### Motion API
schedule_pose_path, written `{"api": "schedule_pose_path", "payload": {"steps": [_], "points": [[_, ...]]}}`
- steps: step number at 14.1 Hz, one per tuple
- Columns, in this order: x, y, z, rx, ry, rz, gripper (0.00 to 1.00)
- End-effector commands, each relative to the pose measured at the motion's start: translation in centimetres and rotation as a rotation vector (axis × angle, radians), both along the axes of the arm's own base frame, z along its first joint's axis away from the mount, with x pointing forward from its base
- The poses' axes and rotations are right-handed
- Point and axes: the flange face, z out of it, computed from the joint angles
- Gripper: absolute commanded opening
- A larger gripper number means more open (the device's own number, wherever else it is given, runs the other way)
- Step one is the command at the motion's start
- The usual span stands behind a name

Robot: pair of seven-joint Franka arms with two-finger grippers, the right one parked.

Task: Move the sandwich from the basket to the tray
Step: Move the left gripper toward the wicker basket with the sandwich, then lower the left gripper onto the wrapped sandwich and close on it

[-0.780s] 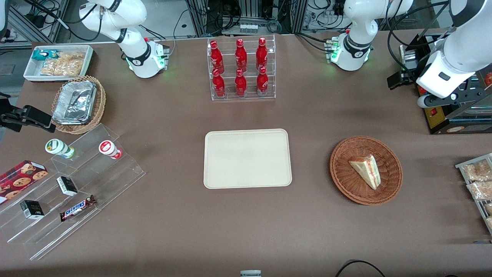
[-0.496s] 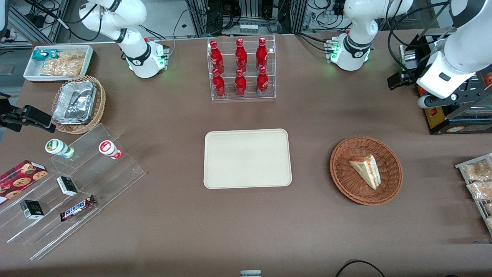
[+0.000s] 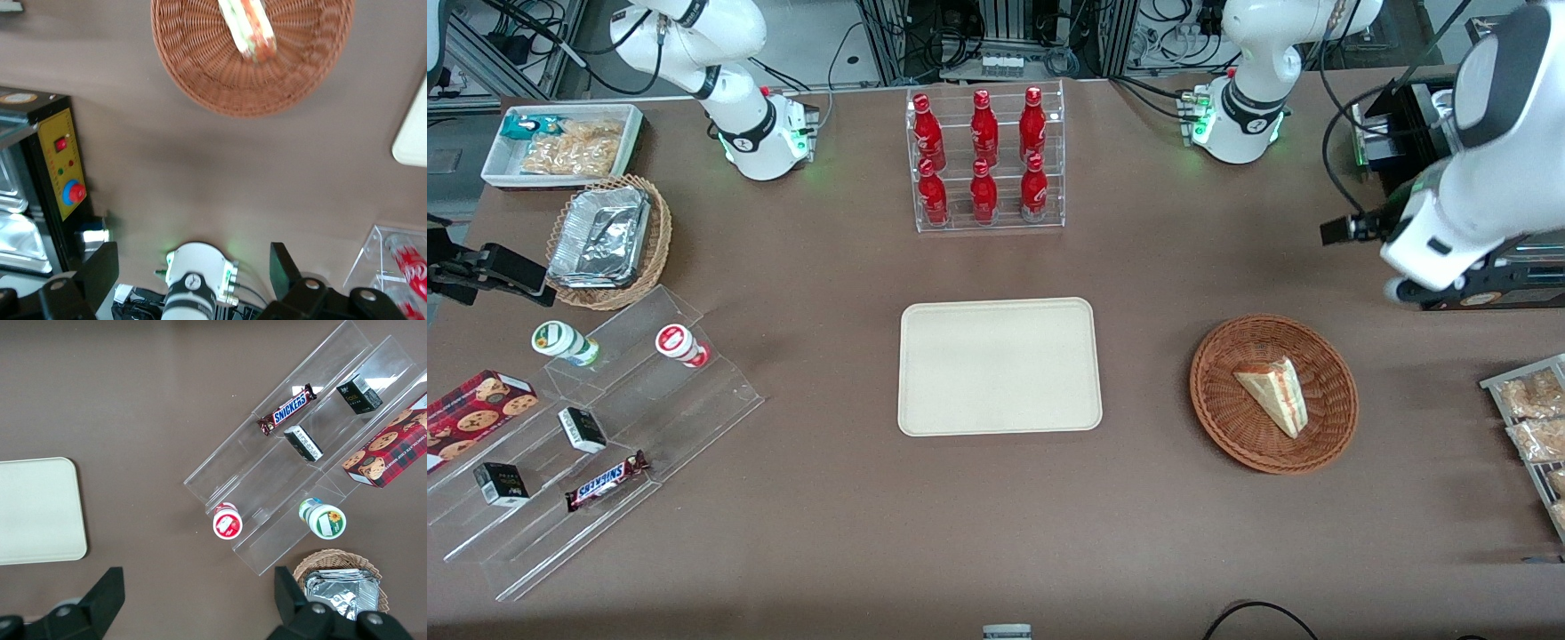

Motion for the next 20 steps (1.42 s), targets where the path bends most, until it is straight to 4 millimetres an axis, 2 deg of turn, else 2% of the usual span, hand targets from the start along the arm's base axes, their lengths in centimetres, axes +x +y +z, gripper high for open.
{"api": "schedule_pose_path", "payload": {"steps": [1, 4, 7, 9, 11, 16, 18, 20], "points": [[2.2, 1.9, -4.4, 0.003, -0.003, 0.034, 1.0], [3.2, 2.7, -10.9, 0.004, -0.018, 0.064, 1.0], [3.9, 2.4, -17.1, 0.009, -0.061, 0.129, 1.0], [4.8, 1.5, -20.3, 0.032, -0.099, 0.233, 1.0], [5.6, 1.0, -22.4, 0.051, -0.128, 0.332, 1.0], [6.2, 0.3, -27.2, 0.04, -0.155, 0.415, 1.0], [5.7, -0.6, -28.3, 0.036, -0.159, 0.404, 1.0], [5.7, -0.4, -27.7, 0.037, -0.162, 0.407, 1.0]]}}
